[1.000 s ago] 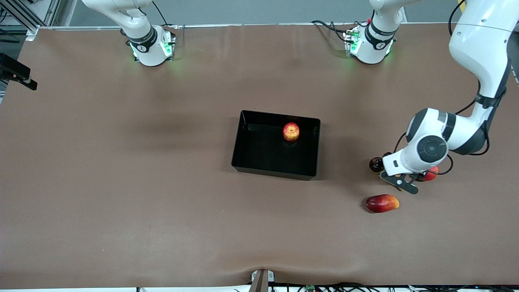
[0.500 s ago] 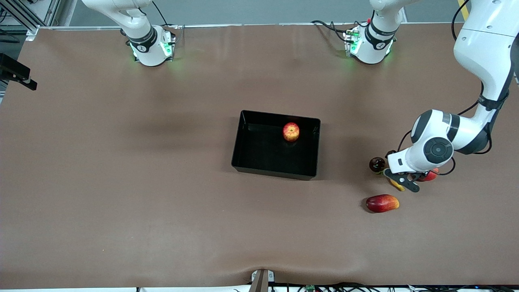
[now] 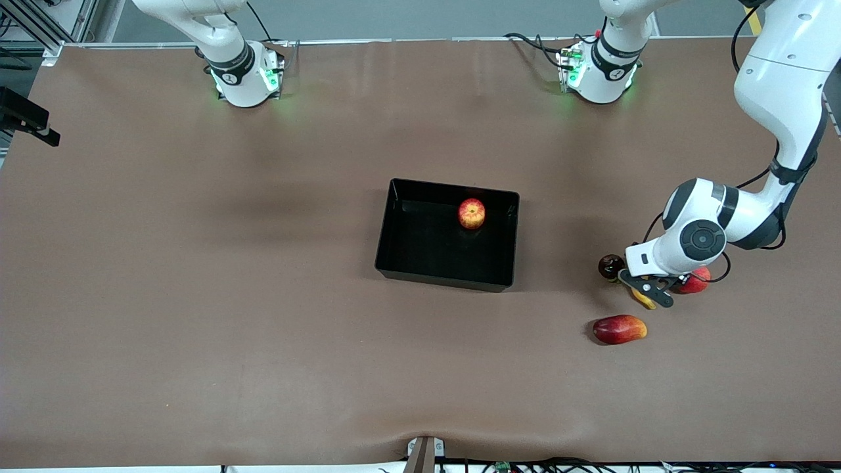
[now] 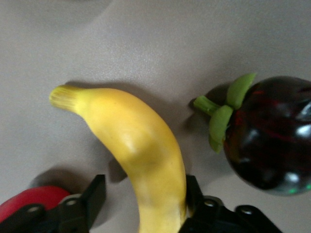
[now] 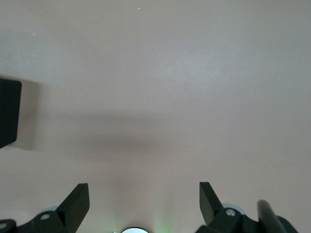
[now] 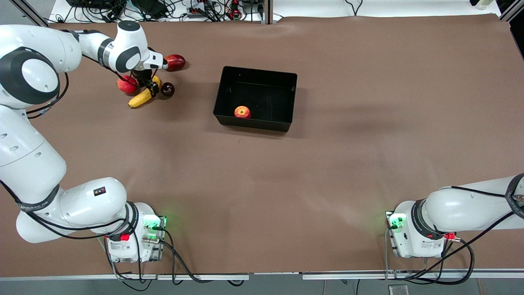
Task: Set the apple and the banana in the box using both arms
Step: 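Lower the left gripper and grasp the banana at its middle, then lift the banana and carry it into the tray with the left gripper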
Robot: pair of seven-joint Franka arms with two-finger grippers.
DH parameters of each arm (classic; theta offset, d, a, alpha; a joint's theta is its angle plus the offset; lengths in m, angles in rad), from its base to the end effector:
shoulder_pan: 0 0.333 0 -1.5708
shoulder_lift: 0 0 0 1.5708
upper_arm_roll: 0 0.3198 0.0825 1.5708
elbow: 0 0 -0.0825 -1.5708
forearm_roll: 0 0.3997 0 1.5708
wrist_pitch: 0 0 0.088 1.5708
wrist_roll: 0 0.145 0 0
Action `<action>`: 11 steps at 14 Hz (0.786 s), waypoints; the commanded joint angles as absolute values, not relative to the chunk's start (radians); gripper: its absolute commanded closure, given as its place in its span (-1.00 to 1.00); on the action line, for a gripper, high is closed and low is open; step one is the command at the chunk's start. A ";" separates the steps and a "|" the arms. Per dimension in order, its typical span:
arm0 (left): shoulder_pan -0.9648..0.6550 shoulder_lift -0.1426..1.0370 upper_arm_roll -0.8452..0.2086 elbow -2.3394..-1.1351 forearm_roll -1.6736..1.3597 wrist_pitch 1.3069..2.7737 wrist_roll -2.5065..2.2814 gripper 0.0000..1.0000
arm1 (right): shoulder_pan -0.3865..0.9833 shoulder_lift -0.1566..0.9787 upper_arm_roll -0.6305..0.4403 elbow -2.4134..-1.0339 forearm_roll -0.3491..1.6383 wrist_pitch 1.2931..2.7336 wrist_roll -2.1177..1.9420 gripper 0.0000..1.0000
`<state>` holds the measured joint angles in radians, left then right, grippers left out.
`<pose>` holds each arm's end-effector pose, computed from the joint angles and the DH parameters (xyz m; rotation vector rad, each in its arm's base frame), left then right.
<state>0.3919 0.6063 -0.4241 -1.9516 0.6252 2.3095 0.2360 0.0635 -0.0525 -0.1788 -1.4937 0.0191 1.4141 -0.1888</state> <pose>0.6060 0.0017 0.1283 -2.7958 0.9982 0.2443 0.5321 -0.0614 0.6424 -3.1070 -0.1190 0.0363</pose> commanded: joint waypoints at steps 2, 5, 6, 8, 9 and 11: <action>0.399 0.575 -0.433 -1.962 0.647 2.319 0.235 1.00 | 0.052 -0.040 -0.175 -1.471 0.026 1.408 -0.193 -1.00; 0.397 0.493 -0.449 -1.960 0.637 2.252 0.184 1.00 | 0.052 -0.041 -0.175 -1.471 0.026 1.408 -0.193 -1.00; 0.397 0.468 -0.474 -1.954 0.634 2.196 0.158 1.00 | 0.052 -0.041 -0.175 -1.471 0.026 1.408 -0.193 -1.00; 0.399 0.411 -0.511 -1.953 0.621 2.146 0.146 1.00 | 0.052 -0.040 -0.175 -1.471 0.026 1.408 -0.193 -1.00; 0.399 0.381 -0.529 -1.951 0.579 2.125 0.146 1.00 | 0.054 -0.041 -0.175 -1.471 0.026 1.408 -0.193 -1.00; 0.397 0.345 -0.558 -1.916 0.458 2.065 0.146 1.00 | 0.052 -0.041 -0.175 -1.471 0.026 1.408 -0.193 -1.00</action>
<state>0.3929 0.4042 -0.5344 -1.9247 0.5413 2.1221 0.1498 0.0634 -0.0518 -0.1790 -1.4933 0.0191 1.4141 -0.1888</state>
